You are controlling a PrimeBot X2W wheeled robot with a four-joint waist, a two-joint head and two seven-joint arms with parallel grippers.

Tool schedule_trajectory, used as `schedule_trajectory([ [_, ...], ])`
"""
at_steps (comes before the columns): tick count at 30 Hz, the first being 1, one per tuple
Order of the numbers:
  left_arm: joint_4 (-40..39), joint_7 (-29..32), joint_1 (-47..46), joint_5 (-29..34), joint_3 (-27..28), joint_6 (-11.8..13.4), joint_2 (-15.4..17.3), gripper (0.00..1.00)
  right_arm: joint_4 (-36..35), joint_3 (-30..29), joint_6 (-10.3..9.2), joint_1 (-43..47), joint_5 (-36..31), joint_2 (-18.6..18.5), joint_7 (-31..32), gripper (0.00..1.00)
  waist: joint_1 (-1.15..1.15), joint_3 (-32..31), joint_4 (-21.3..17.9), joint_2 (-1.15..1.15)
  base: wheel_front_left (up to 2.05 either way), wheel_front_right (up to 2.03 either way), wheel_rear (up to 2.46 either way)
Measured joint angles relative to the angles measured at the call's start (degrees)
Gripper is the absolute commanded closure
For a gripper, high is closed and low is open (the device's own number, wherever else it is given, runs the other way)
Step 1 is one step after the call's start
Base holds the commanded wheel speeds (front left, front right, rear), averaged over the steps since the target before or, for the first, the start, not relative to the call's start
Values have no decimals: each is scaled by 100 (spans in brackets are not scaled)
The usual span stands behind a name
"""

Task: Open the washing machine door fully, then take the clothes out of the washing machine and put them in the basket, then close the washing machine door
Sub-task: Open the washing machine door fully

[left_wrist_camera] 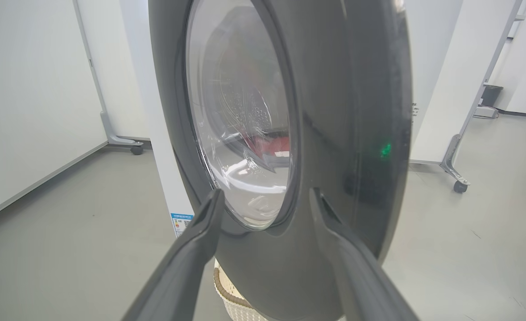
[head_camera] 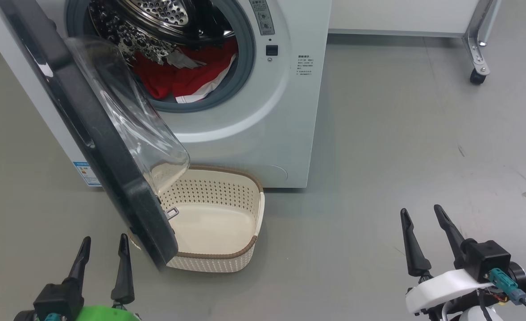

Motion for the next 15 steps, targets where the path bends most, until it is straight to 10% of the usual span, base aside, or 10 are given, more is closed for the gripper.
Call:
schedule_trajectory([
  [15, 29, 0, -5, -2, -13, 0, -2, 0, -3, -109, 59, 66, -80, 76, 0, 0, 0, 5, -6, 0, 0, 0, 0],
])
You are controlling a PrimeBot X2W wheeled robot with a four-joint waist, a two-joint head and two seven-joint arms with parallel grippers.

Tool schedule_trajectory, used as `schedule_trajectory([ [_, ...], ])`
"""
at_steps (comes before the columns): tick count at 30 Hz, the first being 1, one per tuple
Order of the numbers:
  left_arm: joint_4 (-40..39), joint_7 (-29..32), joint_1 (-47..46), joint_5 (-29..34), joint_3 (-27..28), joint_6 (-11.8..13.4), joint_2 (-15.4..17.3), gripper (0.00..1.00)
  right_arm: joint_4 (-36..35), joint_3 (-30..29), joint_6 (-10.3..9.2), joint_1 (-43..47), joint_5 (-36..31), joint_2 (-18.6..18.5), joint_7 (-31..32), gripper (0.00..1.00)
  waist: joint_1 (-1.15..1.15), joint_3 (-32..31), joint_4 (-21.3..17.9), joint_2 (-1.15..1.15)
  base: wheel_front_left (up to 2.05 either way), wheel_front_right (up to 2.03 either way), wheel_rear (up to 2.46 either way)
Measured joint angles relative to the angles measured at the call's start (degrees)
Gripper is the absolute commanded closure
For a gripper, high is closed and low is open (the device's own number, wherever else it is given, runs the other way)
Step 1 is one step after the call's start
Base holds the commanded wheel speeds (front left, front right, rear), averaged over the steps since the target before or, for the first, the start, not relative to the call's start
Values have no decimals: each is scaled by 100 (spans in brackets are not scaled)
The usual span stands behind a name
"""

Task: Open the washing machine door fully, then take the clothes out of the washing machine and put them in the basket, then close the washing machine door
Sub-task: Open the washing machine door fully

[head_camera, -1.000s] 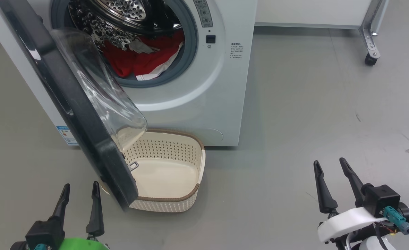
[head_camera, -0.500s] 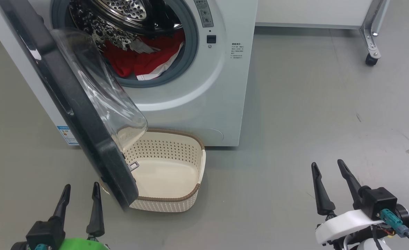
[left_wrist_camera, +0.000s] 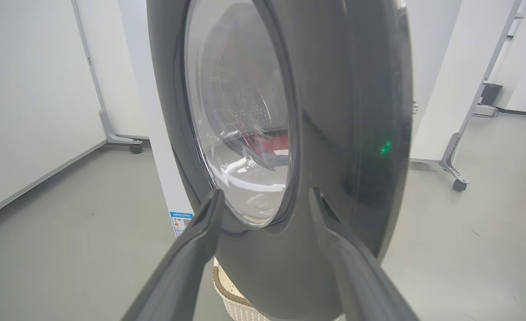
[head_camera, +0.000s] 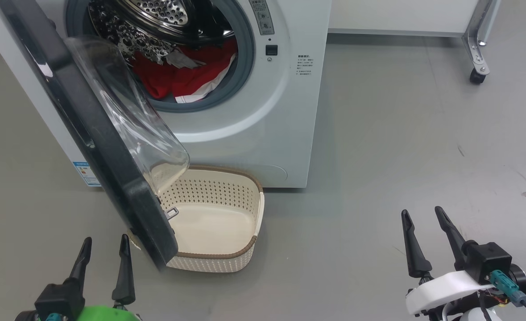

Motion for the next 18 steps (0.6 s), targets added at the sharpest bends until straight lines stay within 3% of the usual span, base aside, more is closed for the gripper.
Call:
schedule_trajectory([
  [15, 21, 0, 0, -9, -49, 0, -1, 0, -21, -89, 101, 22, -33, 99, 0, 0, 0, -25, -15, 0, 0, 0, 0],
  [16, 31, 0, 0, -14, -58, 0, -1, 16, -20, -93, 102, 27, -34, 101, 0, 0, 0, -26, -14, 0, 0, 0, 0],
  [17, 46, 0, 0, -24, -71, 0, -1, 62, -19, -97, 109, 31, -34, 101, 0, 0, 0, -26, -13, 0, 0, 0, 0],
  [18, 59, 0, 0, -26, -83, 0, -1, 100, -19, -101, 121, 35, -35, 101, 0, 0, 0, -27, -13, 0, 0, 0, 0],
])
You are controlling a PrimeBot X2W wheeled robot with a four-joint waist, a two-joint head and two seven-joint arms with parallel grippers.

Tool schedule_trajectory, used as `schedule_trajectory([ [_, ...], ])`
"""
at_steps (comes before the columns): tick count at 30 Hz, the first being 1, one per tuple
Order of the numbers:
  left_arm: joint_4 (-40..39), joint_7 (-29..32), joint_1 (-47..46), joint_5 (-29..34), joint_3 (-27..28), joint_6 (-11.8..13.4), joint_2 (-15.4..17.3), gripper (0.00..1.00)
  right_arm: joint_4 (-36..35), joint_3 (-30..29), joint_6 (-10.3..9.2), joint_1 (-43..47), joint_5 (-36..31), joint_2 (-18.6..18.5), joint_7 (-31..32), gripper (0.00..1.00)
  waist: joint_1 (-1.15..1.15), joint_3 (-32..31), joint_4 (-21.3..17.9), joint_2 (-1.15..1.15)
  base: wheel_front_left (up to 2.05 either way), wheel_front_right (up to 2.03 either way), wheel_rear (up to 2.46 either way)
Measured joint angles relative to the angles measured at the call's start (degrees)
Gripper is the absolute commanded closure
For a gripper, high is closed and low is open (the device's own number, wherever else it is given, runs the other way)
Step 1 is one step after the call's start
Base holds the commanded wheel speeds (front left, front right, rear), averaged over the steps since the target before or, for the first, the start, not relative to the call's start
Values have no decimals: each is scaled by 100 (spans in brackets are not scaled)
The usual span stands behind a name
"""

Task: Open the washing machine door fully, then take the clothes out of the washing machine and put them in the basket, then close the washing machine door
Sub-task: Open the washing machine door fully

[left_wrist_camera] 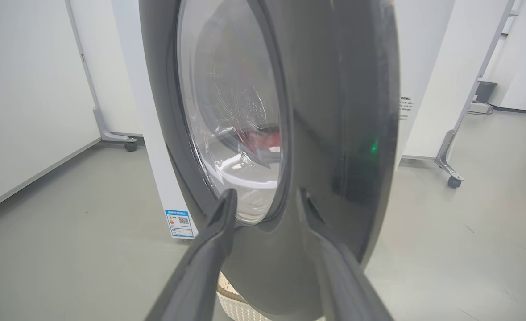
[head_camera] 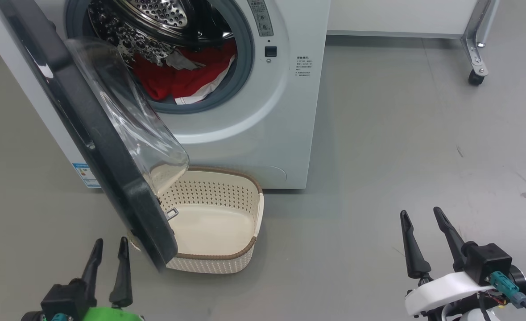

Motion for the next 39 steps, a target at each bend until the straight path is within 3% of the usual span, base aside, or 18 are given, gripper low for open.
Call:
schedule_trajectory([
  [15, -97, 0, -1, 9, 32, -55, -1, 100, 7, -48, 75, 74, -154, 44, 0, 0, 0, 13, 18, 0, 0, 0, 0],
  [39, -1673, -29, -911, 234, 417, -22, -24, 100, 46, -168, 130, 75, -248, 203, 0, 0, 0, -48, 56, 0, 0, 0, 0],
])
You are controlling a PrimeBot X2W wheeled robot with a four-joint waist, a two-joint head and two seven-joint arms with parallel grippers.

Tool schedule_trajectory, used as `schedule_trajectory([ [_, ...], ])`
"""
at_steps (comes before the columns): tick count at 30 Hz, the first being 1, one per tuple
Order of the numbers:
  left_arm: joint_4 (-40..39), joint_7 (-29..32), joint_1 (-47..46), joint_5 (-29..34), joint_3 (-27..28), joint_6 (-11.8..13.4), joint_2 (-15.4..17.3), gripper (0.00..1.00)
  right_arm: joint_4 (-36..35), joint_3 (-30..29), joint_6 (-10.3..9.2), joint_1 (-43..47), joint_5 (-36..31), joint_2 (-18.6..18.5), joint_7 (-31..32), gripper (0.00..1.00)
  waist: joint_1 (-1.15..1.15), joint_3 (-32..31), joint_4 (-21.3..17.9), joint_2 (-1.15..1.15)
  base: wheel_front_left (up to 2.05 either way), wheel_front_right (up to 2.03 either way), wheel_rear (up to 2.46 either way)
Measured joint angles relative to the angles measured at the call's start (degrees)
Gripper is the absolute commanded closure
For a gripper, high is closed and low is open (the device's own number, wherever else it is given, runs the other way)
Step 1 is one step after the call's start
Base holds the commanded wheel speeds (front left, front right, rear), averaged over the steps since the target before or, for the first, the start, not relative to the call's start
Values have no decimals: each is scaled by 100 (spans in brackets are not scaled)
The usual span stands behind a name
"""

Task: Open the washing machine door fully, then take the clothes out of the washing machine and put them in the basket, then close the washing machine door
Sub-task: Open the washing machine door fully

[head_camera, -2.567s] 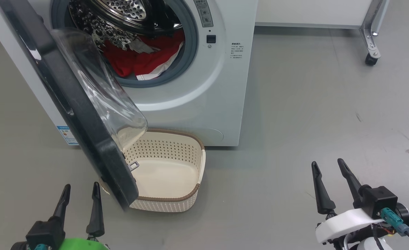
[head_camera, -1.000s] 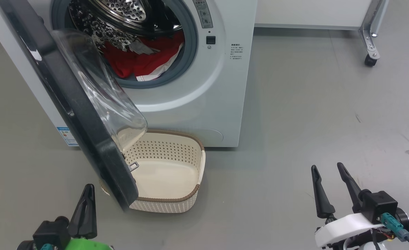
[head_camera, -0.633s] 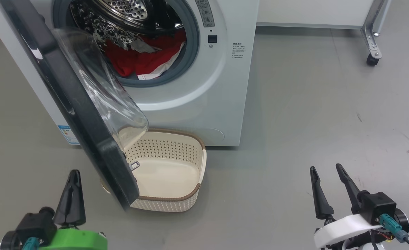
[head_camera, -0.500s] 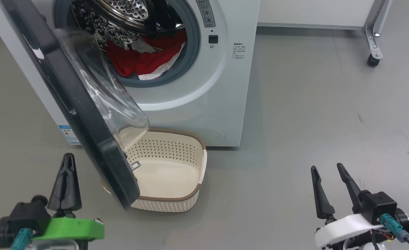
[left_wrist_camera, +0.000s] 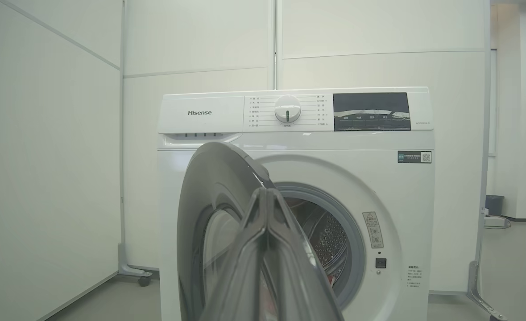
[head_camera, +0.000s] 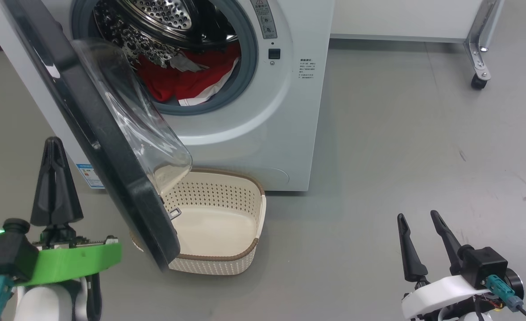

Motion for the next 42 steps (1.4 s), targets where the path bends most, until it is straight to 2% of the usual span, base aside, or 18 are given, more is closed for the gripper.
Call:
schedule_trajectory([
  [4, -310, -2, -220, 64, -109, -1, -3, 100, 8, -2, 2, 1, -1, 27, 0, 0, 0, 1, -16, 0, 0, 0, 0],
  [11, -404, -2, -335, 144, -867, -132, -4, 100, 49, -12, 52, 2, -27, 94, 0, 0, 0, 7, -76, 0, 0, 0, 0],
  [14, -367, 27, -334, 226, -992, -131, -4, 100, 62, -12, 53, 2, -48, 114, 0, 0, 0, 6, -97, 0, 0, 0, 0],
  [25, 385, 868, -54, 288, -1847, -177, 5, 100, 145, -94, 111, 16, -49, 179, 0, 0, 0, 32, -235, 0, 0, 0, 0],
  [32, 775, 1179, 35, 298, -1797, 126, 8, 100, 146, -129, 153, 16, -59, 212, 0, 0, 0, 86, -305, 0, 0, 0, 0],
  [42, 1137, 1399, 34, 328, -1677, 334, 10, 100, 147, -177, 204, 14, -105, 250, 0, 0, 0, 208, -390, 0, 0, 0, 0],
])
